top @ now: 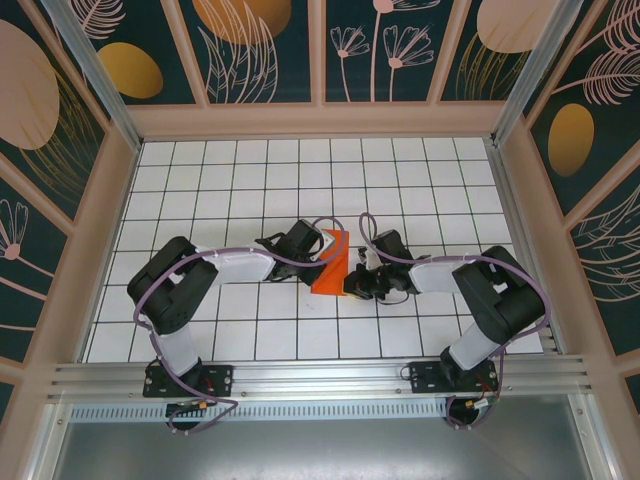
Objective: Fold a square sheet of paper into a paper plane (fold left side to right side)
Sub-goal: Fold the triangle a second time at the center of the table.
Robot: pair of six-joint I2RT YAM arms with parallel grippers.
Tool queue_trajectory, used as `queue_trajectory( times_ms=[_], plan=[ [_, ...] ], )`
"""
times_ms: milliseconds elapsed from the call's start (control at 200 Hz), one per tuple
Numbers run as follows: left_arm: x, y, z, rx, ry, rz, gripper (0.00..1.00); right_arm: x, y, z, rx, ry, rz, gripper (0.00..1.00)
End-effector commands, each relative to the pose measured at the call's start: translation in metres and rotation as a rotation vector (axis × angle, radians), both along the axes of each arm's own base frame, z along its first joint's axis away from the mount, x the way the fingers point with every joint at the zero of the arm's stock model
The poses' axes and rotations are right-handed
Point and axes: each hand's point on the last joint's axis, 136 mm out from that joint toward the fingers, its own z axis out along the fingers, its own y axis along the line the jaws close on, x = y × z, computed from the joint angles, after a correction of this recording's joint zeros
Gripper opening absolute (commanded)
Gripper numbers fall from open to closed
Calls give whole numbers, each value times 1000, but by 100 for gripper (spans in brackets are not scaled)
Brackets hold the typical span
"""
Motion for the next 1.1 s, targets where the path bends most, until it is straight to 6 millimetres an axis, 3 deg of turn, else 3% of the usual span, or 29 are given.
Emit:
queue_trajectory(
  times_ms=[0, 290, 315, 520, 821, 1096],
  plan=[
    [5, -4, -2, 0, -3, -17, 0, -8, -9, -14, -67, 38, 4, 10],
    [5, -6, 0, -13, -3, -19, 0, -8, -9, -14, -68, 38, 5, 10],
    [12, -13, 10, -34, -23, -19, 0, -8, -9, -14, -67, 37, 6, 10],
    [14, -16, 19, -53, -35, -23, 0, -8, -9, -14, -68, 37, 6, 10],
    [8, -9, 5, -24, -11, -14, 0, -8, -9, -14, -70, 35, 5, 10],
    [3, 2, 9, -4, -20, 4, 0, -7, -9, -15, -73, 37, 7, 10]
  ],
)
